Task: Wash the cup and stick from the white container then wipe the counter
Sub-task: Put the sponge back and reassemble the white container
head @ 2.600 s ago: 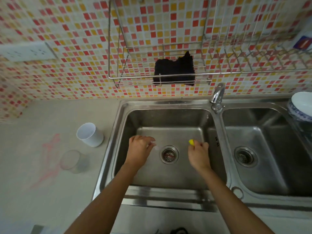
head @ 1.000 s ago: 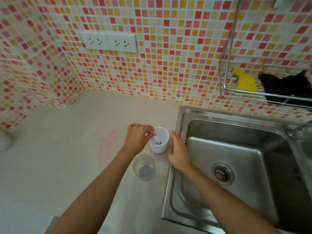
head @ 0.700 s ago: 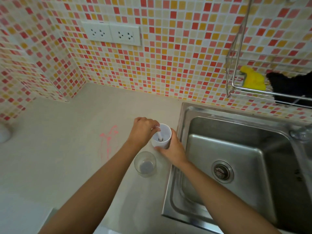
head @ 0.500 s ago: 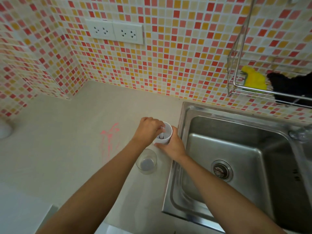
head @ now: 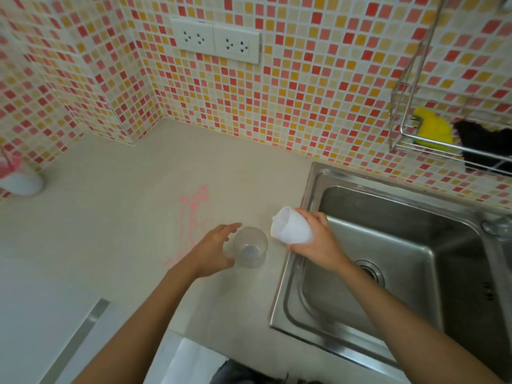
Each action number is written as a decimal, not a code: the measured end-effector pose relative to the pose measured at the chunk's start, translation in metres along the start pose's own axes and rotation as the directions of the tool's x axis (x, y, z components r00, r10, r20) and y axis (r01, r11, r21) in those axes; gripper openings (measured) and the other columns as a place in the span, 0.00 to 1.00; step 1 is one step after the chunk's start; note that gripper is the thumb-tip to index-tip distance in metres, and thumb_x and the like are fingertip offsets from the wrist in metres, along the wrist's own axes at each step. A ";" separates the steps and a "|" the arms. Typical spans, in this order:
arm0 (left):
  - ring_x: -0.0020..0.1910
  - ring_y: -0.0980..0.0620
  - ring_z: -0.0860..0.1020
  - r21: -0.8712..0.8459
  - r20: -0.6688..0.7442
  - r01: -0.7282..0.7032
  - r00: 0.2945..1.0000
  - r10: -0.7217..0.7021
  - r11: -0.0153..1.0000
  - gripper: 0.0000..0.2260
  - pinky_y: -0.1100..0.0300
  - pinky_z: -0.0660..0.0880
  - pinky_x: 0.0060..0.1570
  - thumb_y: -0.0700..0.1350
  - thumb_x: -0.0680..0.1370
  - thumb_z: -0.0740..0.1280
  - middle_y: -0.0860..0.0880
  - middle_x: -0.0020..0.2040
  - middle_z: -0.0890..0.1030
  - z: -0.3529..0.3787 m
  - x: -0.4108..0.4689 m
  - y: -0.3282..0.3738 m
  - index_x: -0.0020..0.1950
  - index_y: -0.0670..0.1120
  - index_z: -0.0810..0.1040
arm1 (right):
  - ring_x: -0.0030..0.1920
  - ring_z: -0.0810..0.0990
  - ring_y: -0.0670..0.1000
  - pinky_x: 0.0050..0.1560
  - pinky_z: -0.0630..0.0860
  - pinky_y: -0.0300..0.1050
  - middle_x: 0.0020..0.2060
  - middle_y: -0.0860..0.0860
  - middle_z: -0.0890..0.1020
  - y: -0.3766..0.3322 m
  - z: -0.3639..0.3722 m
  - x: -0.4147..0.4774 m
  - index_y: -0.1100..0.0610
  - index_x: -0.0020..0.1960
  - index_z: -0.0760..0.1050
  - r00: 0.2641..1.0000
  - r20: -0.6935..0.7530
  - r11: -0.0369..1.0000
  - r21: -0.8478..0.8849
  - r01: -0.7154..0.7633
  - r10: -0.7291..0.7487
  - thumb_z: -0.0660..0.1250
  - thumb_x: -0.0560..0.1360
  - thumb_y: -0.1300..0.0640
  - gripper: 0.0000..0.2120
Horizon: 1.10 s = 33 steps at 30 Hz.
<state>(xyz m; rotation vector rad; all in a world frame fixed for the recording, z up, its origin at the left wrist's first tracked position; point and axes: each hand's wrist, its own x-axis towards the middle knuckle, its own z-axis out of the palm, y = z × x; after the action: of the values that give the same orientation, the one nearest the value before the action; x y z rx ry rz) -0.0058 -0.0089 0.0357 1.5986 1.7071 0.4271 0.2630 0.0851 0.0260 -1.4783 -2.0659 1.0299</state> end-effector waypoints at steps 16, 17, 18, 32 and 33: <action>0.51 0.53 0.75 -0.198 -0.170 -0.060 0.985 0.026 0.978 0.36 0.68 0.69 0.46 0.48 0.65 0.81 0.54 0.61 0.75 0.025 0.038 0.014 0.69 0.49 0.70 | 0.66 0.65 0.52 0.66 0.68 0.52 0.67 0.48 0.69 -0.077 -0.014 0.004 0.43 0.72 0.59 0.984 0.071 0.949 -0.264 0.175 -0.162 0.78 0.60 0.44 0.46; 0.51 0.53 0.75 -0.210 -0.172 -0.066 0.985 0.030 0.975 0.36 0.68 0.70 0.46 0.48 0.64 0.81 0.54 0.59 0.77 0.026 0.038 0.014 0.69 0.49 0.71 | 0.66 0.65 0.52 0.65 0.68 0.51 0.67 0.47 0.69 -0.084 -0.009 0.005 0.44 0.71 0.60 0.982 0.063 0.939 -0.287 0.189 -0.178 0.78 0.60 0.43 0.45; 0.50 0.53 0.76 -0.221 -0.173 -0.076 0.984 0.038 0.972 0.35 0.69 0.70 0.46 0.48 0.64 0.81 0.54 0.58 0.78 0.026 0.038 0.013 0.68 0.50 0.72 | 0.65 0.65 0.52 0.65 0.68 0.50 0.67 0.46 0.69 -0.090 -0.005 0.007 0.45 0.71 0.61 0.979 0.058 0.925 -0.321 0.203 -0.195 0.77 0.61 0.42 0.43; 0.57 0.68 0.74 -0.369 -0.272 -0.155 0.961 0.053 0.916 0.36 0.78 0.68 0.52 0.50 0.65 0.80 0.62 0.59 0.78 0.038 0.020 0.025 0.69 0.57 0.69 | 0.69 0.65 0.49 0.64 0.60 0.41 0.72 0.49 0.62 -0.090 0.036 0.014 0.46 0.75 0.57 0.989 0.147 0.995 0.098 -0.010 -0.005 0.55 0.82 0.48 0.23; 0.56 0.69 0.74 -0.365 -0.287 -0.154 0.957 0.046 0.918 0.36 0.79 0.68 0.51 0.50 0.65 0.80 0.62 0.59 0.77 0.039 0.020 0.026 0.69 0.57 0.68 | 0.70 0.65 0.49 0.63 0.59 0.39 0.72 0.49 0.63 -0.089 0.037 0.014 0.48 0.75 0.58 0.991 0.132 0.990 0.133 -0.038 0.020 0.52 0.83 0.49 0.21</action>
<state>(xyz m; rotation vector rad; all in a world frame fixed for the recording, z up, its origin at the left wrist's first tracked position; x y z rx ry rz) 0.0413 0.0047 0.0214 1.3854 1.6126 1.0119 0.1761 0.0708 0.0672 -1.4109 -2.0220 1.2834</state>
